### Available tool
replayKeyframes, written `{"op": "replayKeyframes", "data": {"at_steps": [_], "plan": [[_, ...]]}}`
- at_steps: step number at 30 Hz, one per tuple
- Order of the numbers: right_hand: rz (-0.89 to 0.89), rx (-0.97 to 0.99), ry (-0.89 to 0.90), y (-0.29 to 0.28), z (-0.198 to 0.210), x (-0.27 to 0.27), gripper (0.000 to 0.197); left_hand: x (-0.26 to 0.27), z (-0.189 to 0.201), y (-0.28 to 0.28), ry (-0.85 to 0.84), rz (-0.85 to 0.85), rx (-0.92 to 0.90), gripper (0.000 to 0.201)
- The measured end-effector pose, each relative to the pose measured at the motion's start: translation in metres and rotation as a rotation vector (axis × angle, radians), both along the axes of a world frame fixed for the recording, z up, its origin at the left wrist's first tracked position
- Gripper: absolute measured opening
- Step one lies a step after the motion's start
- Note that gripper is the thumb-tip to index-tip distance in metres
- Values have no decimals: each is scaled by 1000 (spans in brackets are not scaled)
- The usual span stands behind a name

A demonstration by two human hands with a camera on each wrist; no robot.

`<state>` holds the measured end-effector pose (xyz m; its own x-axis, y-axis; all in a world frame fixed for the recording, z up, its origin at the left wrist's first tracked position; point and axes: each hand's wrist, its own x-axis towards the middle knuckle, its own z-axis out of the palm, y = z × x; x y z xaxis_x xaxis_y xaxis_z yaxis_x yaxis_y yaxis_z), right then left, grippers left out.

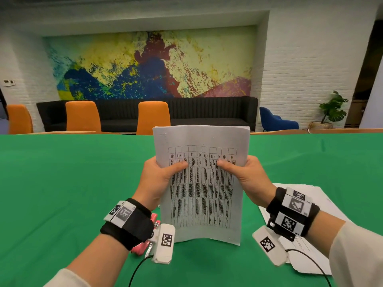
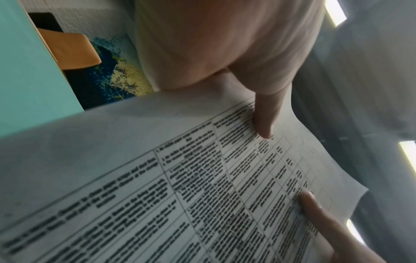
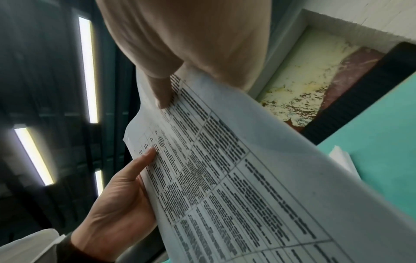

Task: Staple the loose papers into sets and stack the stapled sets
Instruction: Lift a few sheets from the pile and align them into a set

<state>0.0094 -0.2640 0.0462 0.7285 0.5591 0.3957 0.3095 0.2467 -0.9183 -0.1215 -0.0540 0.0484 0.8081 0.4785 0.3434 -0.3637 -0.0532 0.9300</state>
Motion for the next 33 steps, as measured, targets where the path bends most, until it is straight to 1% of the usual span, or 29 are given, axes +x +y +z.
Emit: {"op": "replayKeyframes", "data": {"at_steps": [2,4,7,8,10,11,12,13,15,16,17,18,19,20,21,22,23,24,25,26,27,30,31,33], "plan": [[1,-30,24,0,-5,1,22,-2,-7,0,43,16,50,36],[-2,-44,49,1,-4,2,23,-4,-9,-1,79,10,90,42],[39,-67,64,-2,10,4,33,-5,1,3,66,4,104,38],[71,-85,73,-3,14,5,34,-5,4,6,81,7,106,37],[117,-137,114,-4,12,7,25,-3,1,13,148,-8,115,36],[123,-170,145,-3,7,8,23,-2,-6,15,204,-30,128,37],[121,-203,176,-2,-3,9,26,-2,-15,18,273,-52,145,36],[114,-242,208,-2,-16,11,34,-3,-25,21,339,-62,152,36],[103,-330,283,-3,-45,14,49,-9,-43,30,451,-7,151,33],[103,-360,330,-4,-57,15,52,-13,-48,37,495,47,180,30],[102,-383,379,-5,-68,16,53,-17,-52,46,538,115,274,26],[104,-405,416,-6,-76,17,53,-22,-54,56,593,184,434,24],[106,-421,440,-7,-83,18,53,-26,-55,66,673,246,633,28],[109,-430,455,-8,-87,18,52,-30,-56,74,783,295,836,38],[115,-433,466,-8,-89,19,51,-34,-57,79,907,310,995,50],[118,-433,472,-8,-91,19,51,-37,-59,82,1035,280,1093,58],[119,-434,475,-8,-92,19,51,-40,-61,80,1152,214,1133,60],[120,-432,480,-8,-94,19,50,-43,-64,76,1252,133,1131,55],[121,-430,491,-8,-96,18,49,-45,-66,71,1313,61,1108,47],[122,-430,503,-8,-99,18,48,-47,-67,67,1337,16,1099,42],[121,-434,517,-9,-102,18,49,-47,-68,66,1335,-2,1098,38],[123,-430,560,-13,-109,19,51,-47,-64,70,1285,15,1064,32],[125,-424,572,-14,-109,19,49,-48,-60,73,1258,17,1031,31],[121,-420,590,-15,-110,20,46,-49,-52,82,1157,13,892,34]]}}
